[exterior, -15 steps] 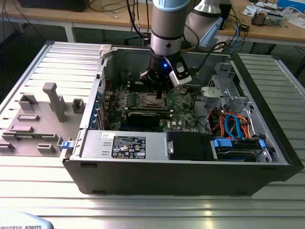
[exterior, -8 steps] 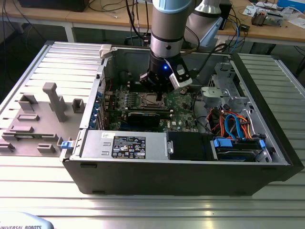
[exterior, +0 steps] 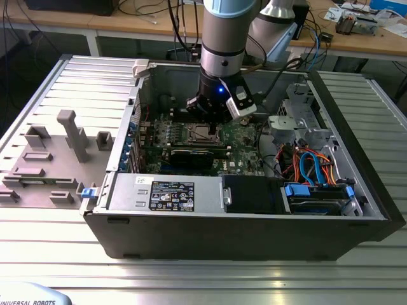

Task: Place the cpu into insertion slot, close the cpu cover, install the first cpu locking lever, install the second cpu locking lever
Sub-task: 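Install the second cpu locking lever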

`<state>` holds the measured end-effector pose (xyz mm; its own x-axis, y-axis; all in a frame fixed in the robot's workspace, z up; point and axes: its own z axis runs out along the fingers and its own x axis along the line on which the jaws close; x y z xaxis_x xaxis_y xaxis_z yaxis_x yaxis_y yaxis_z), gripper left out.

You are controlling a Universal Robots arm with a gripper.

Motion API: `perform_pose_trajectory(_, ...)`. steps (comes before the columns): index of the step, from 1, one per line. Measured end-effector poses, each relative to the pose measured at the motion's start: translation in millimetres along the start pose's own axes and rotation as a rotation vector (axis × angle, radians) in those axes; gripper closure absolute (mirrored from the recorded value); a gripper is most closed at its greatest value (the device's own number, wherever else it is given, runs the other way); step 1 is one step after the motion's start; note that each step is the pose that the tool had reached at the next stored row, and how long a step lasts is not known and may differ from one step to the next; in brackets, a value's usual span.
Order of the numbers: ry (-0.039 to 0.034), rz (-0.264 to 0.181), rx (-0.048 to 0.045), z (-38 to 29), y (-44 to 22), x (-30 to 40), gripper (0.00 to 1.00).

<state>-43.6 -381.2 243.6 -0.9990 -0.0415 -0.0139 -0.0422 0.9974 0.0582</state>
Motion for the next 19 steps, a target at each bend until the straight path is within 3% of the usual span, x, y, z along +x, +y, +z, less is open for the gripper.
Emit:
perform_pose_trajectory(6,0.0001,0.000,-0.0009,-0.2,-1.6,0.1,0.89)
perform_pose_trajectory(8,-0.0008,0.000,-0.0190,0.1,-1.7,0.1,0.89)
perform_pose_trajectory(10,-0.0012,0.001,-0.0248,0.5,-1.8,0.2,0.89)
perform_pose_trajectory(19,-0.0011,0.002,-0.0253,0.6,-1.8,0.1,0.89)
